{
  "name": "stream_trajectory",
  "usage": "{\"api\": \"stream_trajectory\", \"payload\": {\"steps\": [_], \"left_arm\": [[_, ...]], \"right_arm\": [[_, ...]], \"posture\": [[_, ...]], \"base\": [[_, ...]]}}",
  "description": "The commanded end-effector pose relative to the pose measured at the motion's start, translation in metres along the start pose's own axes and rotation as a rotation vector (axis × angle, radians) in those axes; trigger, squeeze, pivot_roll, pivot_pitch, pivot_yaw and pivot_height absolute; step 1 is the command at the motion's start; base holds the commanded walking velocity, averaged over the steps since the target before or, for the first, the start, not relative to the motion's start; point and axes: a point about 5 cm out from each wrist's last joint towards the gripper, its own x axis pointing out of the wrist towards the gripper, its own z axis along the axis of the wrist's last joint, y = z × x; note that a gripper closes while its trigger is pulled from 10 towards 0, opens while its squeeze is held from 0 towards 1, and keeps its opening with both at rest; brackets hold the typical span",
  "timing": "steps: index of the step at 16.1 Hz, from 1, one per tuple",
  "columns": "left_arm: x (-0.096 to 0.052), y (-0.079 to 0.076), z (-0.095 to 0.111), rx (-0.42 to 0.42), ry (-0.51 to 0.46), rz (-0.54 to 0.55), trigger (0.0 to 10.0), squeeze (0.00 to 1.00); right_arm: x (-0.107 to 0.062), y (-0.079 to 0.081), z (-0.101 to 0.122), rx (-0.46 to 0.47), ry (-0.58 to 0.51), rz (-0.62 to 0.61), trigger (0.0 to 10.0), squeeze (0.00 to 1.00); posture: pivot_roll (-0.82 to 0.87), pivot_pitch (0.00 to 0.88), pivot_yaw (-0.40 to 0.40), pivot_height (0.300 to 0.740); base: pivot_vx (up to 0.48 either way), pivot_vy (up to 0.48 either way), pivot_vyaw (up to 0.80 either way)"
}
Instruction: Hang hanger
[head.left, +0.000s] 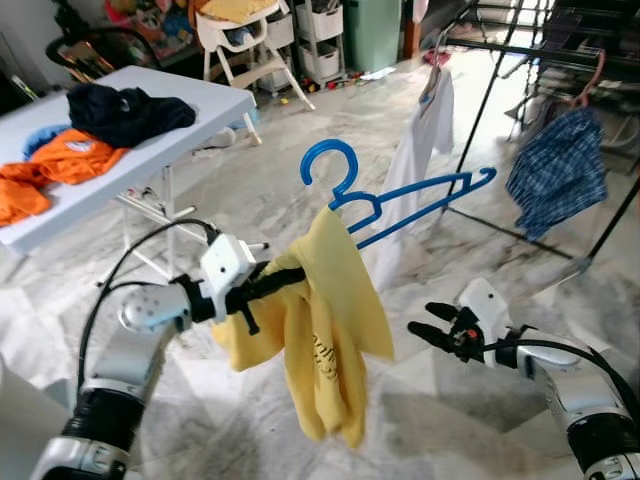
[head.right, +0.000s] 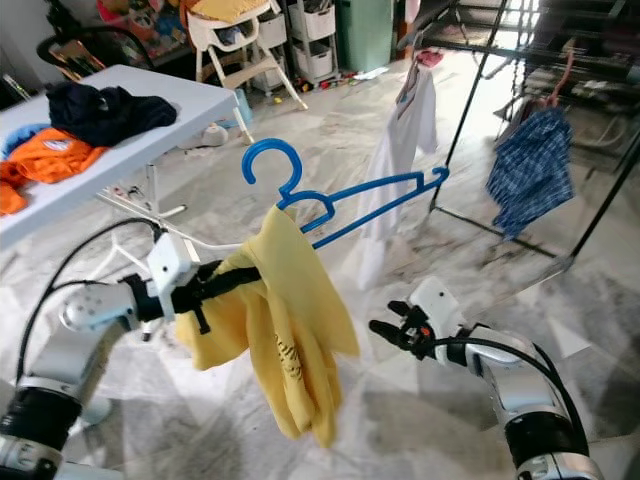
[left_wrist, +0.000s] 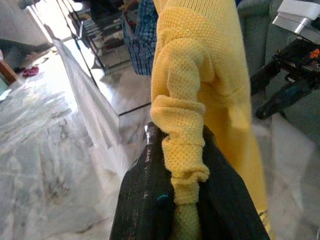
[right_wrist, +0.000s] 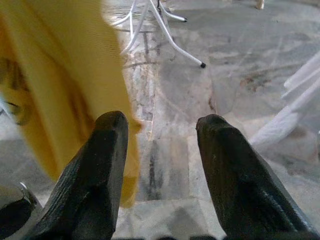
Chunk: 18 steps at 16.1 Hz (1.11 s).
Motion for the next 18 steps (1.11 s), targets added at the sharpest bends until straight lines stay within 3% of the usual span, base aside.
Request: {"api": "stream_trajectory", "payload": {"steps": [1, 2, 3, 4, 7, 8, 9, 17, 18], "left_arm": [[-0.003, 0.002, 0.001, 0.013, -0.028, 0.062, 0.0, 0.0], [-0.001, 0.0, -0.001, 0.011, -0.036, 0.073, 0.0, 0.0], [0.001, -0.002, -0.002, 0.007, -0.043, 0.079, 0.0, 0.0], [0.003, -0.004, -0.003, 0.003, -0.053, 0.092, 0.0, 0.0], [0.007, -0.005, -0.003, 0.009, -0.068, 0.108, 0.0, 0.0], [0.007, -0.005, -0.002, 0.013, -0.073, 0.11, 0.0, 0.0], [0.009, -0.003, 0.005, 0.03, -0.093, 0.106, 0.0, 0.0], [0.013, 0.0, 0.044, 0.12, -0.153, -0.063, 0.0, 0.0], [0.014, -0.002, 0.048, 0.123, -0.162, -0.08, 0.0, 0.0]], "right_arm": [[0.006, 0.007, 0.007, -0.036, 0.007, 0.063, 10.0, 0.76], [0.008, 0.009, 0.009, -0.046, 0.011, 0.081, 10.0, 0.67], [0.01, 0.01, 0.011, -0.066, 0.017, 0.088, 10.0, 0.21], [0.012, 0.012, 0.014, -0.086, 0.022, 0.106, 10.0, 0.0], [0.013, 0.012, 0.02, -0.099, 0.025, 0.11, 10.0, 0.0], [0.013, 0.012, 0.021, -0.092, 0.018, 0.111, 10.0, 0.38], [0.012, 0.013, 0.024, -0.062, -0.003, 0.122, 10.0, 1.0], [0.016, 0.013, 0.032, -0.007, -0.058, 0.119, 10.0, 1.0], [0.019, 0.013, 0.032, -0.007, -0.059, 0.118, 10.0, 0.79]], "posture": [[-0.15, 0.0, 0.04, 0.74], [-0.15, 0.0, 0.04, 0.74], [-0.16, 0.0, 0.024, 0.74], [-0.16, 0.0, 0.009, 0.74], [-0.17, 0.0, -0.002, 0.74], [-0.17, 0.0, -0.002, 0.74], [-0.17, 0.0, 0.008, 0.74], [-0.15, 0.0, 0.059, 0.74], [-0.15, 0.0, 0.063, 0.74]], "base": [[0.0, 0.0, 0.0], [0.0, 0.0, 0.0], [0.0, 0.0, 0.0], [0.0, 0.0, 0.0], [0.0, 0.0, 0.0], [0.0, 0.0, 0.0], [0.0, 0.0, 0.0], [0.0, 0.0, 0.0], [0.0, 0.0, 0.0]]}}
